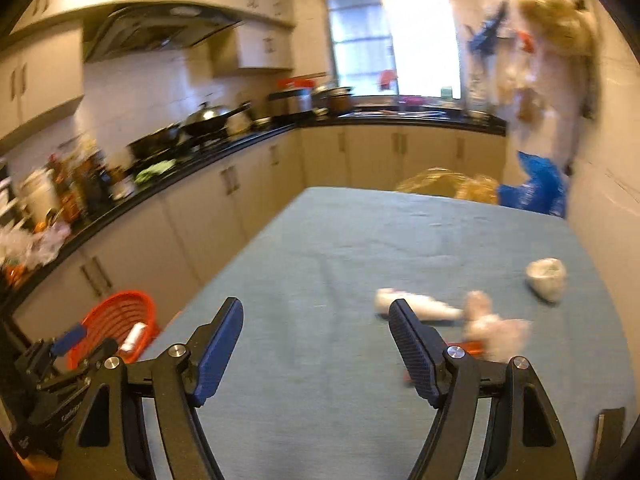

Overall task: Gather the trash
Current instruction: 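Move both open tools back over the table, then grasp the white plastic bag bundle with the right tool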

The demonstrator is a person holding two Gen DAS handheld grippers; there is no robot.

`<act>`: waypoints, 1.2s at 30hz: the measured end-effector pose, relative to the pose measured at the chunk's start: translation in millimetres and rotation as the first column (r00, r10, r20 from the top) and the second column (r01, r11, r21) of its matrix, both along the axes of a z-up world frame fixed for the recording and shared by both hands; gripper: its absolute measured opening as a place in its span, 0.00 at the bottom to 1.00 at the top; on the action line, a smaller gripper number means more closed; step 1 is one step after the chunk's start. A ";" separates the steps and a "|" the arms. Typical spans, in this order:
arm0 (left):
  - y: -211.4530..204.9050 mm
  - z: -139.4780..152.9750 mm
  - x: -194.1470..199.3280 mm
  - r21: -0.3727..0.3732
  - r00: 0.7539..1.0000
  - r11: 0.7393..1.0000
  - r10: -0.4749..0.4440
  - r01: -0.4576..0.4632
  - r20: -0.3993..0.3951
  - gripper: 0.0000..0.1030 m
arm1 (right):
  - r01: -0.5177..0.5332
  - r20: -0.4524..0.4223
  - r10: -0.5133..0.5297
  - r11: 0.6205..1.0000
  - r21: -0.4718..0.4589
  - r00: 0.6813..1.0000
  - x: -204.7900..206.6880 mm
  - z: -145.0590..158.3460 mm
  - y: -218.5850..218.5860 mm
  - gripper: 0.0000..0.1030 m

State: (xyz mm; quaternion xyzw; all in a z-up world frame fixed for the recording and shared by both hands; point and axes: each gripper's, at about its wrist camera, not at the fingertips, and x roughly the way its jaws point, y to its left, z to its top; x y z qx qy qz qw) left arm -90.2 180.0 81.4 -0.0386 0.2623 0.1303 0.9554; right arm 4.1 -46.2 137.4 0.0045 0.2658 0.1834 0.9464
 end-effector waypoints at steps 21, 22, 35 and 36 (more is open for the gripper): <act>-125.0 -5.6 48.4 -0.036 0.913 0.927 -0.375 0.374 -0.158 0.63 | 0.280 -0.457 -0.160 0.937 0.208 0.875 127.8 -91.8 -158.0 0.46; -127.4 -6.7 49.6 -0.035 0.911 0.925 -0.379 0.379 -0.164 0.63 | 0.259 -0.461 -0.142 0.944 0.203 0.876 126.6 -94.9 -153.5 0.45; -149.4 -9.8 71.7 -0.095 0.875 0.897 -0.441 0.431 -0.199 0.75 | -0.236 -0.315 0.408 0.853 0.465 0.857 88.7 -78.7 -106.5 0.34; -148.6 -10.4 73.7 -0.097 0.877 0.900 -0.436 0.425 -0.204 0.76 | -0.215 -0.306 0.388 0.855 0.473 0.869 89.0 -76.6 -113.2 0.34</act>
